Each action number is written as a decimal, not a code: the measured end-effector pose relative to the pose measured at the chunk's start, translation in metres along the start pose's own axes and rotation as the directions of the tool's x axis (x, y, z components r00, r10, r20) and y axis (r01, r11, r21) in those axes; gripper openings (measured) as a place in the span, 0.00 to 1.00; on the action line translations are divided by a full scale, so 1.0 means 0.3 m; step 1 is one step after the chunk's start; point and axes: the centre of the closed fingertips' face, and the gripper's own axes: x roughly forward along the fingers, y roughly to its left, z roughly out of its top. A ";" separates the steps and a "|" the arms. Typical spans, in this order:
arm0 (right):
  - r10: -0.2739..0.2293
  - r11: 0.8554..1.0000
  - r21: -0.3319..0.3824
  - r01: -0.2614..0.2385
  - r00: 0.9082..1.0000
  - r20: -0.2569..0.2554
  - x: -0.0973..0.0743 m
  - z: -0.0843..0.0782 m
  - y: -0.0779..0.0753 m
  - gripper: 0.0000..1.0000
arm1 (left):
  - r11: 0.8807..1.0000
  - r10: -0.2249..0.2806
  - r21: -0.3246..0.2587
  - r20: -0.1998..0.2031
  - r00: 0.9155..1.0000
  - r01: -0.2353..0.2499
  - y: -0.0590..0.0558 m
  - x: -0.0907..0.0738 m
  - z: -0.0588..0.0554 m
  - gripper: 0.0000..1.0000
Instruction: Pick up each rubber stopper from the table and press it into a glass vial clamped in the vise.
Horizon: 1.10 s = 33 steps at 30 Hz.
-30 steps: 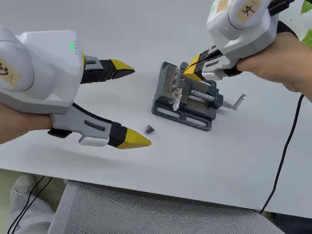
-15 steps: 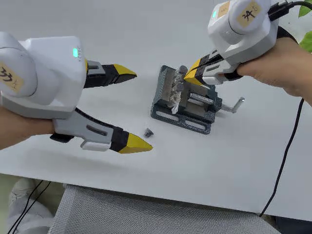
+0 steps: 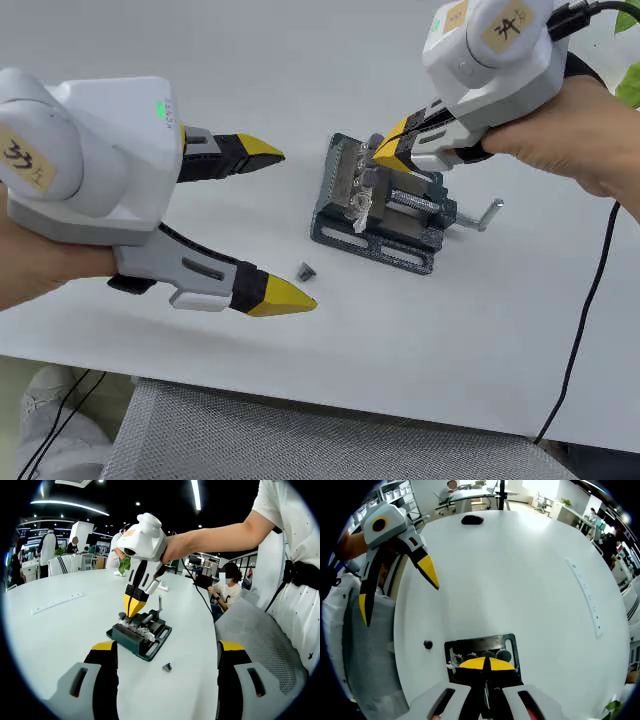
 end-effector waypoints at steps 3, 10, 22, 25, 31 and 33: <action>0.003 1.000 0.005 -0.003 1.000 0.007 0.002 0.003 -0.006 0.00 | 1.000 -0.001 0.000 -0.002 1.000 0.001 0.002 0.000 -0.004 0.80; 0.016 1.000 0.025 -0.017 1.000 0.013 0.003 0.003 -0.005 0.00 | 1.000 -0.001 0.000 0.000 1.000 0.001 0.002 0.001 -0.004 0.80; 0.025 0.999 -0.023 -0.025 1.000 0.004 0.002 0.001 0.010 0.00 | 1.000 -0.001 -0.002 0.002 1.000 0.001 0.005 0.004 -0.003 0.80; 0.016 0.999 -0.047 -0.016 1.000 0.002 0.003 -0.001 0.011 0.00 | 1.000 -0.002 -0.002 0.004 1.000 0.002 0.004 0.005 -0.002 0.79; 0.005 0.993 -0.116 -0.005 1.000 -0.004 0.002 0.000 0.018 0.00 | 1.000 -0.002 -0.005 0.003 1.000 0.002 0.003 0.005 -0.004 0.79; 0.000 0.990 -0.144 -0.001 1.000 -0.011 0.003 -0.002 0.015 0.00 | 1.000 0.000 -0.006 0.001 1.000 0.000 0.004 0.004 -0.006 0.79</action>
